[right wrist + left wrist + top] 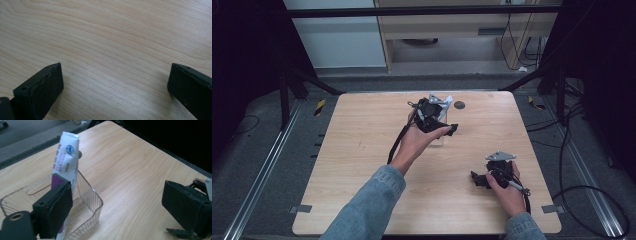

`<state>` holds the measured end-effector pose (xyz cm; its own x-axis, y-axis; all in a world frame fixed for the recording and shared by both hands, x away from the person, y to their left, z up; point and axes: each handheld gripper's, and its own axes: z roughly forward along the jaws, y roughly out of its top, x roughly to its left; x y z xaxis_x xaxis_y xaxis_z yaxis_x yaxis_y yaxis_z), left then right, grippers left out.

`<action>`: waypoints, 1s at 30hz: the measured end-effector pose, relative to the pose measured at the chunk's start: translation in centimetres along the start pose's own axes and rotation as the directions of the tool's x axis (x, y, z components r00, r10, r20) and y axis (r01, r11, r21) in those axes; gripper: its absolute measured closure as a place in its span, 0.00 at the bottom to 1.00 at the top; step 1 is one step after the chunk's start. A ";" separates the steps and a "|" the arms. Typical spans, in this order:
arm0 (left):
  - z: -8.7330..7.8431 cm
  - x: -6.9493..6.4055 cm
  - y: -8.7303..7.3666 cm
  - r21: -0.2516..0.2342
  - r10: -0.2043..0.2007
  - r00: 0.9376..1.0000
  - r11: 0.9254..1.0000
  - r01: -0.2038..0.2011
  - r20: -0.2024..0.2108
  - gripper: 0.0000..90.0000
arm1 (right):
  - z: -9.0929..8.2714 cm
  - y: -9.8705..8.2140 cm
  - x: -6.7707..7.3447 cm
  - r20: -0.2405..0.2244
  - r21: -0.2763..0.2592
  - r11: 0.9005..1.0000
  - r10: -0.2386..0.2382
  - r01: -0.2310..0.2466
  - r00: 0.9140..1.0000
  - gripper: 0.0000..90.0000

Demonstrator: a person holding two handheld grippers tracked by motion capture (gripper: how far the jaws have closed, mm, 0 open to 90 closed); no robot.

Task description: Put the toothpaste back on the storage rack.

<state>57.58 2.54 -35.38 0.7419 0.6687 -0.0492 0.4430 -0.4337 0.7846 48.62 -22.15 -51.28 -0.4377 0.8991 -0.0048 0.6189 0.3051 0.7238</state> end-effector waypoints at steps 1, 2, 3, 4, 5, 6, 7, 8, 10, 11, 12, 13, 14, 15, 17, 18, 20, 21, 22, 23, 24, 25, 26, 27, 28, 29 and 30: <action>0.0 -0.1 -0.1 0.004 0.007 1.000 1.000 -0.007 0.001 0.08 | 0.0 0.0 0.0 0.000 0.000 1.000 0.000 0.000 1.000 0.01; -0.1 -0.2 -0.2 0.015 0.024 1.000 1.000 -0.024 -0.001 0.08 | 0.0 0.0 0.0 -0.001 0.001 1.000 0.000 0.000 1.000 0.01; -0.1 -0.2 -0.3 0.024 0.037 0.999 0.999 -0.037 -0.001 0.07 | -0.1 -0.1 0.0 -0.001 0.002 1.000 -0.002 0.002 1.000 0.01; -0.3 -0.2 -0.5 0.028 0.044 0.999 0.999 -0.044 0.004 0.06 | -0.1 -0.1 0.1 0.001 0.000 1.000 0.000 0.000 1.000 0.01; -0.4 -0.2 -0.6 0.031 0.050 0.999 0.998 -0.050 0.005 0.06 | -0.1 -0.1 0.1 -0.001 0.000 1.000 0.000 0.000 1.000 0.01; -0.6 -0.2 -0.8 0.035 0.057 0.998 0.998 -0.057 0.002 0.05 | -0.2 -0.2 0.1 0.000 0.001 1.000 -0.003 0.003 1.000 0.01; -0.8 -0.3 -1.0 0.032 0.064 0.998 0.997 -0.064 -0.004 0.05 | -0.2 -0.2 0.2 0.001 0.001 1.000 -0.001 0.001 1.000 0.01; -1.0 -0.3 -1.3 0.030 0.070 0.998 0.997 -0.070 -0.005 0.05 | -0.2 -0.2 0.2 0.001 0.001 1.000 0.000 0.000 1.000 0.01; -1.5 -0.3 -1.6 0.032 0.080 0.997 0.996 -0.080 -0.006 0.05 | -0.2 -0.2 0.2 0.000 0.001 1.000 0.000 0.000 1.000 0.01; -1.7 -0.3 -1.9 0.037 0.090 0.996 0.995 -0.090 -0.008 0.05 | -0.2 -0.2 0.2 0.001 0.001 1.000 0.000 0.000 1.000 0.01; -2.2 -0.2 -2.3 0.044 0.109 0.994 0.993 -0.108 -0.009 0.05 | -0.2 -0.2 0.2 0.002 0.001 1.000 0.000 0.000 1.000 0.01; -2.5 -0.2 -2.6 0.049 0.119 0.993 0.992 -0.119 -0.012 0.05 | -0.2 -0.2 0.2 0.001 0.001 1.000 0.000 0.000 1.000 0.01; -2.8 -0.2 -2.8 0.057 0.130 0.991 0.990 -0.129 -0.015 0.05 | -0.3 -0.2 0.2 0.002 0.002 1.000 -0.001 0.001 1.000 0.01; -3.0 -0.1 -3.0 0.060 0.136 0.991 0.989 -0.135 -0.017 0.05 | -0.2 -0.2 0.2 0.002 0.002 1.000 -0.004 0.004 1.000 0.01; -3.5 0.1 -3.5 0.065 0.149 0.989 0.987 -0.147 -0.022 0.05 | -0.2 -0.2 0.2 0.002 0.001 1.000 -0.004 0.004 1.000 0.01; -3.8 0.2 -3.8 0.065 0.148 0.989 0.987 -0.146 -0.028 0.05 | -0.2 -0.2 0.2 0.002 0.001 1.000 -0.005 0.005 1.000 0.01; -4.2 0.5 -4.3 0.069 0.153 0.988 0.986 -0.150 -0.036 0.05 | -0.2 -0.2 0.2 0.002 0.002 1.000 -0.003 0.003 1.000 0.01; -4.4 0.6 -4.5 0.071 0.155 0.987 0.986 -0.152 -0.041 0.05 | -0.2 -0.2 0.2 0.002 0.002 1.000 -0.004 0.004 1.000 0.01; -4.5 0.7 -4.8 0.075 0.156 0.987 0.986 -0.152 -0.047 0.05 | -0.2 -0.2 0.2 0.002 0.002 1.000 -0.003 0.003 1.000 0.01; -4.7 0.9 -5.0 0.075 0.157 0.986 0.985 -0.152 -0.053 0.05 | -0.2 -0.3 0.2 0.002 0.002 1.000 -0.003 0.003 1.000 0.01; -4.9 1.0 -5.2 0.076 0.158 0.986 0.985 -0.154 -0.061 0.06 | -0.2 -0.3 0.2 0.003 0.000 1.000 -0.008 0.008 1.000 0.01; -5.0 1.2 -5.6 0.076 0.160 0.985 0.985 -0.154 -0.068 0.06 | -0.3 -0.3 0.2 0.002 0.000 1.000 -0.008 0.008 1.000 0.01; -5.1 1.3 -5.8 0.081 0.160 0.984 0.985 -0.153 -0.080 0.06 | -0.3 -0.3 0.2 0.000 0.002 1.000 -0.003 0.003 1.000 0.01; -5.1 1.4 -6.0 0.085 0.164 0.982 0.984 -0.156 -0.089 0.06 | -0.3 -0.3 0.2 0.000 0.002 1.000 -0.003 0.003 1.000 0.01; -5.2 1.6 -6.4 0.094 0.176 0.979 0.981 -0.167 -0.104 0.06 | -0.3 -0.3 0.2 0.001 0.002 1.000 -0.005 0.005 1.000 0.01; -5.2 1.7 -6.6 0.100 0.180 0.976 0.981 -0.168 -0.122 0.06 | -0.3 -0.3 0.2 0.000 0.002 1.000 -0.005 0.005 1.000 0.01; -5.2 2.0 -6.9 0.102 0.180 0.975 0.981 -0.168 -0.132 0.06 | -0.3 -0.3 0.2 0.000 0.002 1.000 -0.003 0.003 1.000 0.01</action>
<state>53.40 9.98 -37.68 0.7366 0.6532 0.1751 0.3615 -0.5992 0.7143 48.15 -22.10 -51.29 -0.4395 0.8982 -0.0073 0.6186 0.3086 0.7226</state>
